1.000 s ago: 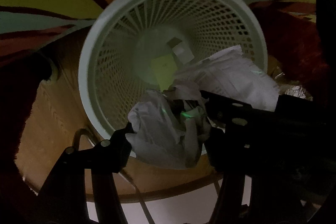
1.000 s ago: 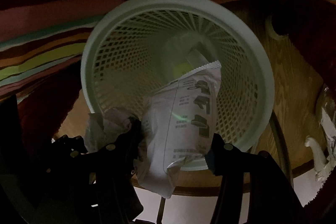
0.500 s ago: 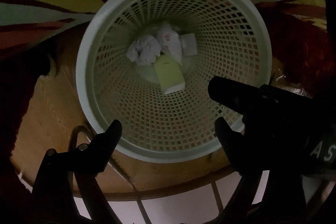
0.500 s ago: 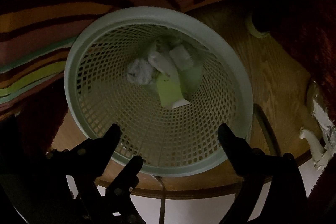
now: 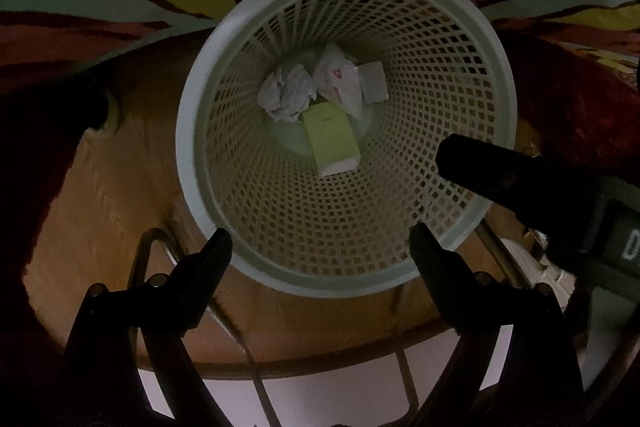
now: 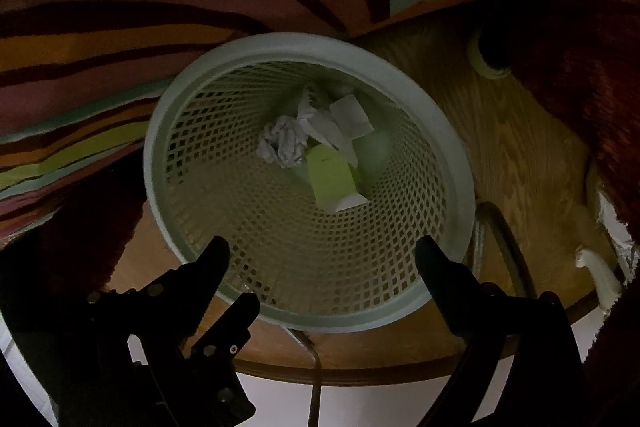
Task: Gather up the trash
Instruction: 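Raise both open tools from the basket back toward the bed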
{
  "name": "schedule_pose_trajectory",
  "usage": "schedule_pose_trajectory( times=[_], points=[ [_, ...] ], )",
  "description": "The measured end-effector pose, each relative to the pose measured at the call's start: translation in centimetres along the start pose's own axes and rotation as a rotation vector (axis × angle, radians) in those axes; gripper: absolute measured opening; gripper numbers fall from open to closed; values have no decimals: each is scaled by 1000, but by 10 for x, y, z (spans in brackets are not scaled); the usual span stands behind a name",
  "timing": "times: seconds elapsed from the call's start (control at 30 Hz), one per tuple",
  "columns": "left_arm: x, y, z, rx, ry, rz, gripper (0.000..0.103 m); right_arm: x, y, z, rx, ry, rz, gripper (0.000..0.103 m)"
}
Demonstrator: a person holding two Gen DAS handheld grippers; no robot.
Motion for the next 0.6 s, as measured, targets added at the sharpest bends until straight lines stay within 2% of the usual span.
schedule_pose_trajectory(
  times=[0.23, 0.43, 0.6],
  points=[
    [7, 14, -23, 54, 29, 18, 88, -10, 10, -26, 67, -27, -52, 89],
    [21, 36, -61, 146, 93, 58, 88, -18, 27, -61, 149, -108, -86, 89],
    [26, 53, -92, 245, 81, 98, 88, -23, 43, -97, 252, -140, -144, 89]
  ],
)
Point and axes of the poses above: each gripper's, at about its wrist camera, not at the fingertips, and z roughly the way its jaws point, x to its right, y to its underside, the point moved 9 cm from there along z, roughly the way its jaws point, and after that the axes turned 7 degrees about -x, right-handed, at the moved point
